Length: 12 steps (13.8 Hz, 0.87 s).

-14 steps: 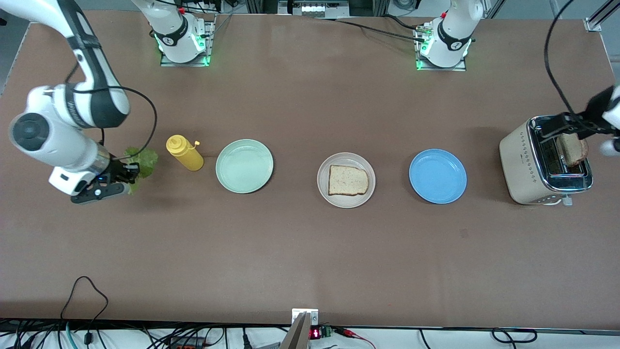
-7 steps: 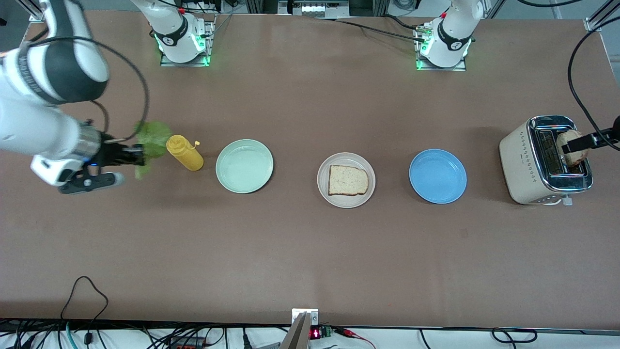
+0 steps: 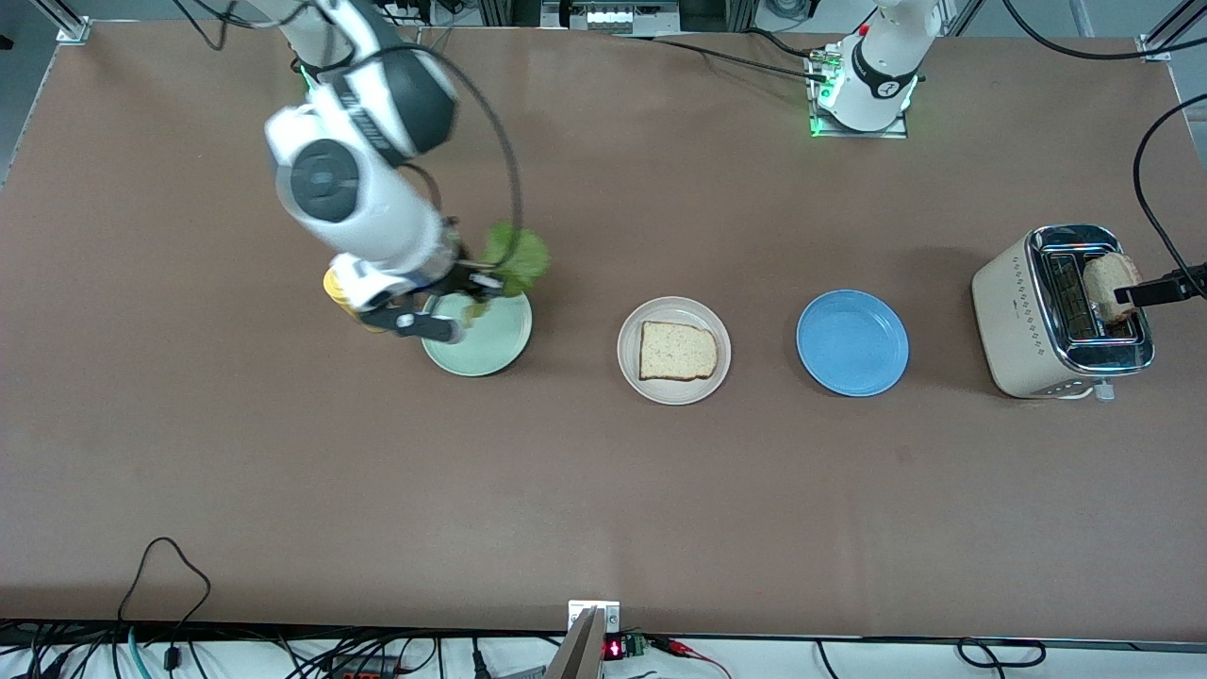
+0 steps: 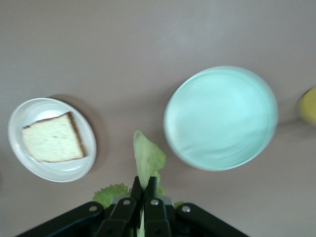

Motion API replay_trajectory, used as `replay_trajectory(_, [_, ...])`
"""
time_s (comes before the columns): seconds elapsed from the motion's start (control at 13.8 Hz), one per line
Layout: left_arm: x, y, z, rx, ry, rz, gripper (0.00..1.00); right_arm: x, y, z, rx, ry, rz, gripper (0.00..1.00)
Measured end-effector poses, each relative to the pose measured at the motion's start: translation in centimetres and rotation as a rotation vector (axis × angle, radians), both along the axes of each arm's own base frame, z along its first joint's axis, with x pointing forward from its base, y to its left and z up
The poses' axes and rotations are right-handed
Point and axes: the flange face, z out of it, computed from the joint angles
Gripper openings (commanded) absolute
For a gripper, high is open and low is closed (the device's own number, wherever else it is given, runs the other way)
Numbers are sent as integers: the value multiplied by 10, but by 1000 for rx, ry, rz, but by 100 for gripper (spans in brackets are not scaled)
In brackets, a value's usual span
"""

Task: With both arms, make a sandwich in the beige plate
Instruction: 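Carry the lettuce onto the bread on the beige plate with the right gripper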

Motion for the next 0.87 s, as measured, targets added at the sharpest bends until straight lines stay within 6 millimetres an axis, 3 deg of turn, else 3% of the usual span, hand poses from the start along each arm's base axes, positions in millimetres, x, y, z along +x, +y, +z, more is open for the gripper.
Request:
replay_trajectory(0.14, [-3, 14, -17, -25, 10, -35, 100, -4, 40, -24, -11, 31, -140, 0])
replay_trajectory(0.29, [-3, 15, -29, -39, 25, -48, 100, -4, 76, -49, -10, 46, -283, 0])
replay_trajectory(0.43, [-3, 17, -41, -50, 42, -48, 89, -7, 111, -76, 25, 44, -433, 0])
replay_trajectory(0.65, [-5, 18, -50, -63, 60, -48, 85, -13, 147, -113, 121, 61, -616, 0])
replay_trajectory(0.72, [-6, 19, -53, -69, 71, -47, 74, -11, 152, -120, 160, 69, -661, 0])
replay_trajectory(0.87, [-10, 21, -62, -86, 100, -40, 41, -6, 153, -129, 201, 73, -706, 0])
